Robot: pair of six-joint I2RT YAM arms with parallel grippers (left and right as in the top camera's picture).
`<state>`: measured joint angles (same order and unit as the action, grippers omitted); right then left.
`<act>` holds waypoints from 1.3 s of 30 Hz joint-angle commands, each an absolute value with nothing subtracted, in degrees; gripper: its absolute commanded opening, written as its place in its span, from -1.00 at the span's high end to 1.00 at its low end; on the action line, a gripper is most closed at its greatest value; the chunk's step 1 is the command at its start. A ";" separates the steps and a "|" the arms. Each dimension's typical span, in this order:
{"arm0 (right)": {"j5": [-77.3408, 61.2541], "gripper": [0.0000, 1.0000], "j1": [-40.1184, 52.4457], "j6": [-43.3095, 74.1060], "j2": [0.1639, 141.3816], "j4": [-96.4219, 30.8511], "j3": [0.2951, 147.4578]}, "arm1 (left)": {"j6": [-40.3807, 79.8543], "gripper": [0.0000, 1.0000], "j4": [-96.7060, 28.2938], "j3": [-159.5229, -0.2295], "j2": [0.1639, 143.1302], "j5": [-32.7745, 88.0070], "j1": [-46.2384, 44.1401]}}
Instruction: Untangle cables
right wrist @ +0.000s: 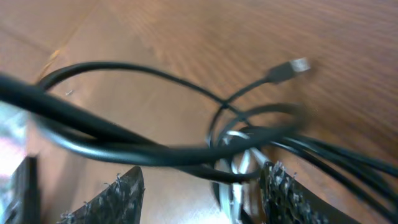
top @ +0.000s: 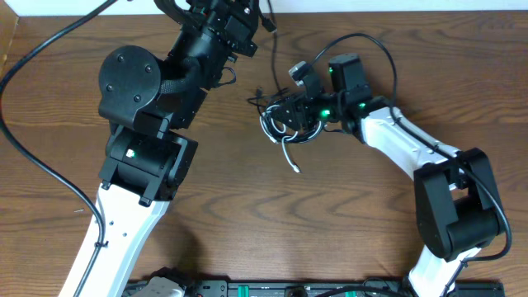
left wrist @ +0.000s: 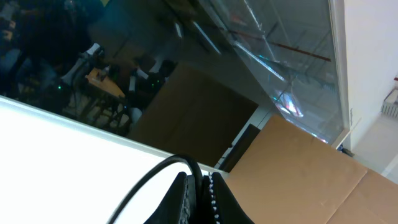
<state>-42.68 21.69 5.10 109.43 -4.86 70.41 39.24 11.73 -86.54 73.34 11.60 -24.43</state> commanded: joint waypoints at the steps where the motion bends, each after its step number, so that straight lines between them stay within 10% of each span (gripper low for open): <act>1: -28.29 -0.11 22.28 15.14 109.65 -2.61 71.16 | 39.79 0.85 12.34 -88.42 72.93 10.83 -24.40; 8: -25.32 0.25 21.74 16.93 109.65 1.54 71.18 | 39.75 0.85 12.10 -88.42 72.95 9.34 -24.40; 20: -21.21 0.29 25.61 16.93 109.82 6.04 71.18 | 42.35 0.85 12.12 -88.42 72.95 7.86 -24.40; 25: -19.27 0.98 25.69 16.91 109.80 4.58 71.18 | 42.30 0.85 11.60 -88.42 72.95 7.84 -24.40; 39: -26.55 0.98 13.23 12.27 95.70 -28.42 71.22 | 29.76 0.85 -13.43 -88.42 73.30 -5.58 -20.78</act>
<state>-24.82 16.58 15.44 102.91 -23.20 70.57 36.60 -8.40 -87.13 73.38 -1.76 -22.17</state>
